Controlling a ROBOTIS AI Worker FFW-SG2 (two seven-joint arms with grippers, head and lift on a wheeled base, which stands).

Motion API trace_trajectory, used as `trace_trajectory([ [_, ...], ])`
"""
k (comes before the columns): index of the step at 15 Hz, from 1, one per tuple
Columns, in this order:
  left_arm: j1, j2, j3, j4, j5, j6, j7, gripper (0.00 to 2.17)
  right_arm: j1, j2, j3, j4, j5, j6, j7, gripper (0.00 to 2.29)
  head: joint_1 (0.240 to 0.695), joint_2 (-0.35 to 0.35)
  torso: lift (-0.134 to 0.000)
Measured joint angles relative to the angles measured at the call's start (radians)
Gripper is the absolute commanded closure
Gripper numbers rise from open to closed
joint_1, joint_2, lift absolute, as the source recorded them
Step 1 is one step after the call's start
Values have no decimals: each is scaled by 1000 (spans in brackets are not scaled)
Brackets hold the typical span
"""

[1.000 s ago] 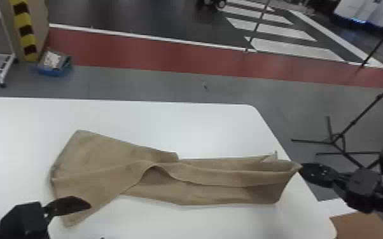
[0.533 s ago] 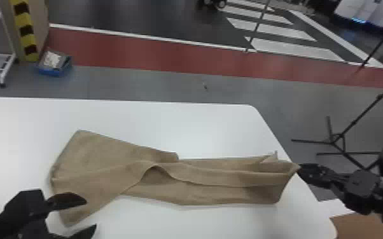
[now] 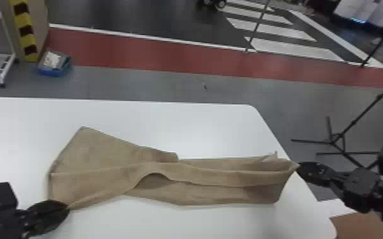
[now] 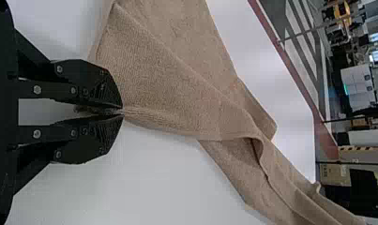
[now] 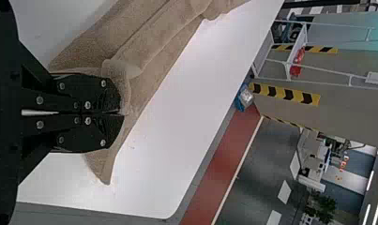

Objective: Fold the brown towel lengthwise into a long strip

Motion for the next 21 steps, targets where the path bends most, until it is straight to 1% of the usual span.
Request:
trace_trajectory([
  [1, 5, 0, 13, -11, 3, 2, -3, 1774, -1, 0, -1, -1, -1, 0, 0, 2044, 695, -350, -115],
  [5, 33, -4, 46, -108, 17, 23, 3, 1781, -5, 1, -4, -31, -20, 15, 0, 2044, 695, -350, -115],
  [7, 33, -6, 65, -181, 34, 47, -5, 1781, -30, 2, -5, -67, -42, 64, 0, 2044, 695, -350, -115],
  [8, 12, -8, 74, -210, 41, 70, -5, 1781, -64, 0, 1, -81, -38, 106, 0, 2044, 695, -350, -115],
  [10, -79, -15, 78, -230, 47, 160, 0, 1784, -146, -17, 47, -89, 2, 203, -4, 2044, 695, -350, -115],
  [11, -151, -25, 74, -213, 54, 210, 2, 1784, -193, -32, 92, -85, 38, 248, -24, 2044, 695, -350, -115],
  [12, -232, -42, 71, -173, 66, 252, 5, 1784, -246, -46, 144, -69, 80, 290, -48, 2044, 695, -339, -115],
  [13, -307, -60, 65, -124, 73, 283, 11, 1784, -297, -57, 190, -47, 117, 327, -64, 2044, 671, -327, -115],
  [15, -497, -98, 39, 47, 78, 327, 62, 2135, -439, -77, 287, 46, 195, 398, -107, 2047, 609, -304, -115],
  [17, -683, -131, 21, 252, 85, 337, 166, 2135, -583, -89, 353, 166, 246, 451, -156, 2047, 555, -287, -115],
  [18, -774, -144, 18, 355, 92, 337, 218, 2135, -652, -92, 377, 225, 260, 478, -187, 2047, 501, -272, -115],
  [19, -855, -150, 18, 436, 103, 337, 255, 2135, -712, -93, 393, 271, 269, 493, -227, 2047, 479, -267, -115],
  [21, -953, -152, 32, 500, 123, 338, 284, 2135, -811, -101, 401, 320, 266, 516, -273, 2047, 419, -261, -115],
])
